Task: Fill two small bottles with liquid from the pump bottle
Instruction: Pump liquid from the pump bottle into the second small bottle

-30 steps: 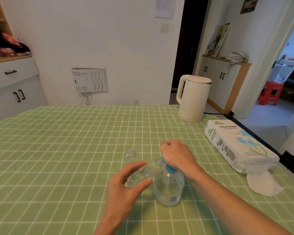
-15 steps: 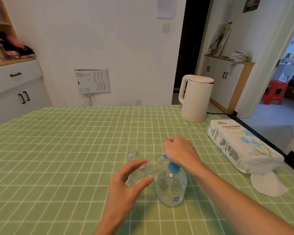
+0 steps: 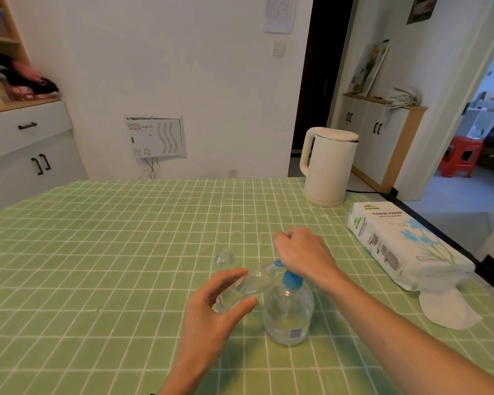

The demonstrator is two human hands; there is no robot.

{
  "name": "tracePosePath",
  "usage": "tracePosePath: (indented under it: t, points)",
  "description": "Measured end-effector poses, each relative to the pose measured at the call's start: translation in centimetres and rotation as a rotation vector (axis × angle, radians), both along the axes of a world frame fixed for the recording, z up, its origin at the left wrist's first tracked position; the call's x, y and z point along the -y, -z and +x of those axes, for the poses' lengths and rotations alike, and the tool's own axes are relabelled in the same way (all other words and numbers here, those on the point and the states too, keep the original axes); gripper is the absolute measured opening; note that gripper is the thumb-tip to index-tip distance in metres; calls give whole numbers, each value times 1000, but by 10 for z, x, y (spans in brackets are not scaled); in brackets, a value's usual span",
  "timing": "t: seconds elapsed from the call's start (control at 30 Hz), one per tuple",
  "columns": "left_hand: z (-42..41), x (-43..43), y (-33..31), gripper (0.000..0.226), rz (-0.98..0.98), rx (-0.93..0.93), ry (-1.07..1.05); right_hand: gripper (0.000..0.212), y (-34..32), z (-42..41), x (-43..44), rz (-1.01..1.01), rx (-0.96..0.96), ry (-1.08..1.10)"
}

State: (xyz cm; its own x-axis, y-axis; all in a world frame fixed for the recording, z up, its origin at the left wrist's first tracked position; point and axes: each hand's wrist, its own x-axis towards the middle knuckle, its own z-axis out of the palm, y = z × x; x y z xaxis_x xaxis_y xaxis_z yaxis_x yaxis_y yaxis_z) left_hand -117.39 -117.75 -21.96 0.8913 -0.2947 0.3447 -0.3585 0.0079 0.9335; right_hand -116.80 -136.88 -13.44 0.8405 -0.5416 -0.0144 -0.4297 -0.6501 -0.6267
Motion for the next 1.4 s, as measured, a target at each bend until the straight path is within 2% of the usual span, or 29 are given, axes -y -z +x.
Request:
tracePosePath:
  t: [0.13,0.5,0.8,0.93,1.13,1.4]
  points:
    - [1,-1,-2,49,-5,-8,2,30,-5,2,1,-65,-11,-26]
    - [1,1,1,50,-24,22,-3,28,9,2,-1,1,-23,4]
    - [-3,0,-2,51,-8,3,-5,32,3,-2,-1,2,-11,-14]
    - [-2,-2,-6,52,12,-4,-9,33,-6,0,1,-58,-4,-41]
    - [-1,-2,-4,52,20,-2,-10,29,1,1,3,14,-1,-38]
    - [0,-3,0,51,37,4,-7,29,9,1,0,-8,-19,-13]
